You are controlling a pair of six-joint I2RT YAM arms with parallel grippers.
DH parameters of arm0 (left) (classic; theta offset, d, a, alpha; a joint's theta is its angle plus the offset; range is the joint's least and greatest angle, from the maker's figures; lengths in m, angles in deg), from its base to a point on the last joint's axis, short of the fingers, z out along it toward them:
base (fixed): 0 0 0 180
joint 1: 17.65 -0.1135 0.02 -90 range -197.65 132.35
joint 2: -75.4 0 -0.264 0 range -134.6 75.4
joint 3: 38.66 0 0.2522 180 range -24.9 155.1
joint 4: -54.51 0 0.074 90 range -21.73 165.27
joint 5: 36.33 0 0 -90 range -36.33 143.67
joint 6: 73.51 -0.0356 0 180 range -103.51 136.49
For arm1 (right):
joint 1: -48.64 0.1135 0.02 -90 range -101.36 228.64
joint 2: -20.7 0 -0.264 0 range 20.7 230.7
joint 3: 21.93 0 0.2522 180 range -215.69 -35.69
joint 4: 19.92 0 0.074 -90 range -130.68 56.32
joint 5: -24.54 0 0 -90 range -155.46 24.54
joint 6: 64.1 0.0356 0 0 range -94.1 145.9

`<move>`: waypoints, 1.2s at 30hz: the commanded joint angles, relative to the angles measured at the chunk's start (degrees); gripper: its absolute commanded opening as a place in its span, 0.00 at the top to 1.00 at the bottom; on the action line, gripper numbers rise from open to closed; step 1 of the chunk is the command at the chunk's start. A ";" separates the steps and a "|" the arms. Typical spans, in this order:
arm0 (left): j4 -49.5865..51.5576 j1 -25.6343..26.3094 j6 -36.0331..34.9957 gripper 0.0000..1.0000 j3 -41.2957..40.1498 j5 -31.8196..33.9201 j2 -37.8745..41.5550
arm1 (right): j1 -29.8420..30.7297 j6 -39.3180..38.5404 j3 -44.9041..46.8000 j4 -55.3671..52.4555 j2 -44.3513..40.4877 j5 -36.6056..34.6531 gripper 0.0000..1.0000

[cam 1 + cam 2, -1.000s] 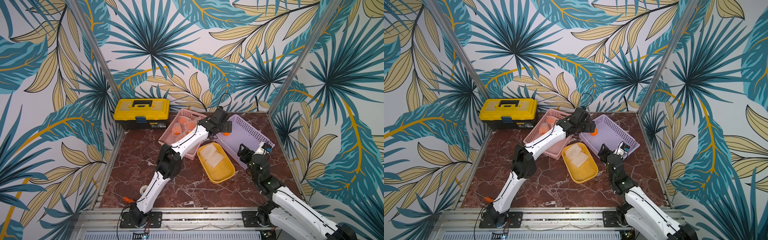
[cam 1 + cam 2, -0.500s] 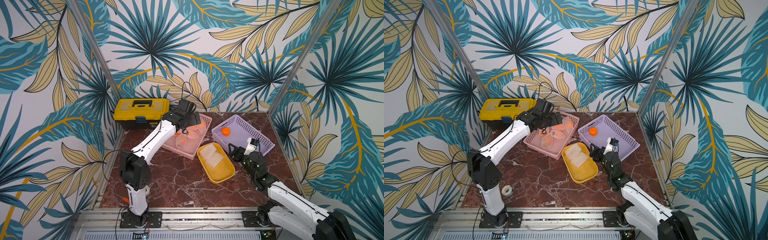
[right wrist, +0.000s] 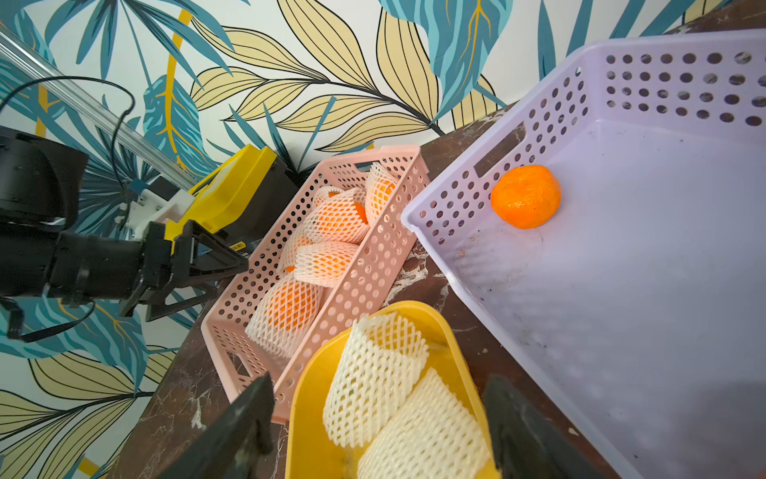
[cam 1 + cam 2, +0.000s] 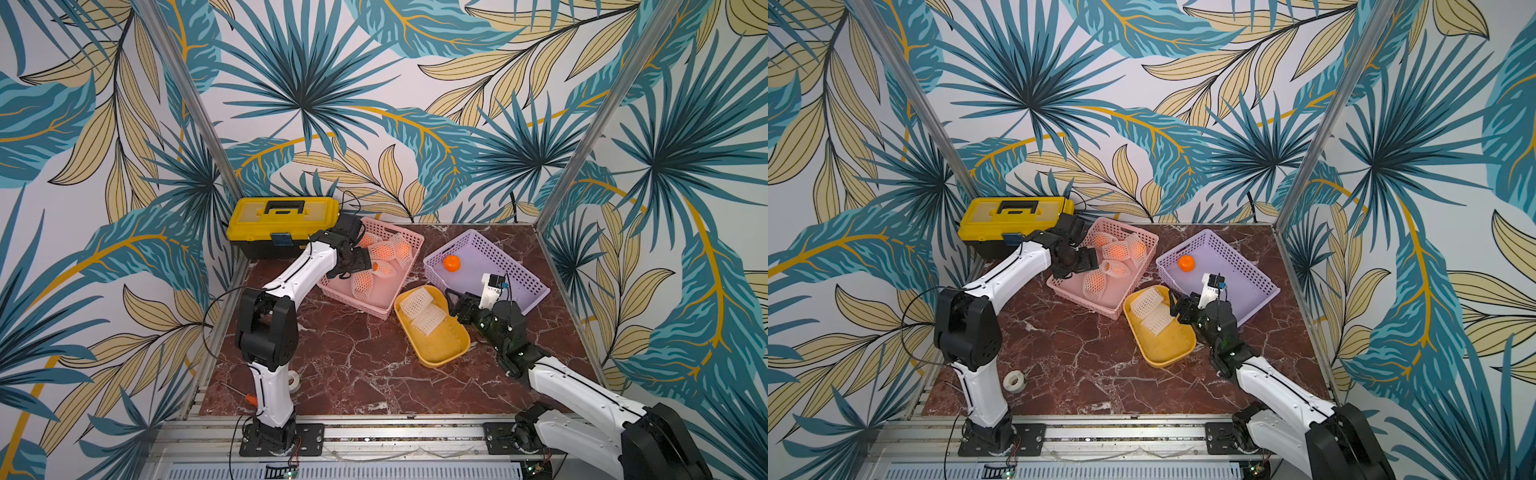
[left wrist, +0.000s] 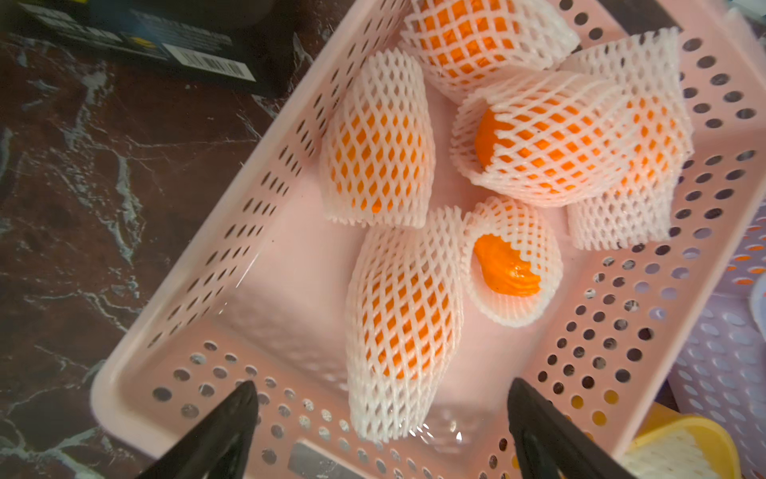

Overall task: Remove foam nets from oranges
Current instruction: Pick up the orange from the basket.

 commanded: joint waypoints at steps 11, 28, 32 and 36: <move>1.48 -0.49 -2.79 0.07 5.77 -3.77 -10.15 | 0.21 -0.10 -1.19 1.12 0.87 -0.39 0.19; 1.44 -0.49 1.32 0.11 6.77 -7.15 -14.21 | 0.25 0.40 -1.52 0.59 1.61 -1.21 0.19; 1.39 -0.51 2.43 0.16 6.85 -7.74 -13.50 | 0.22 0.45 -1.57 0.51 1.60 -1.39 0.19; 1.31 -0.50 3.19 0.25 6.75 -7.29 -12.03 | 0.25 0.45 -1.56 0.35 1.42 -1.55 0.19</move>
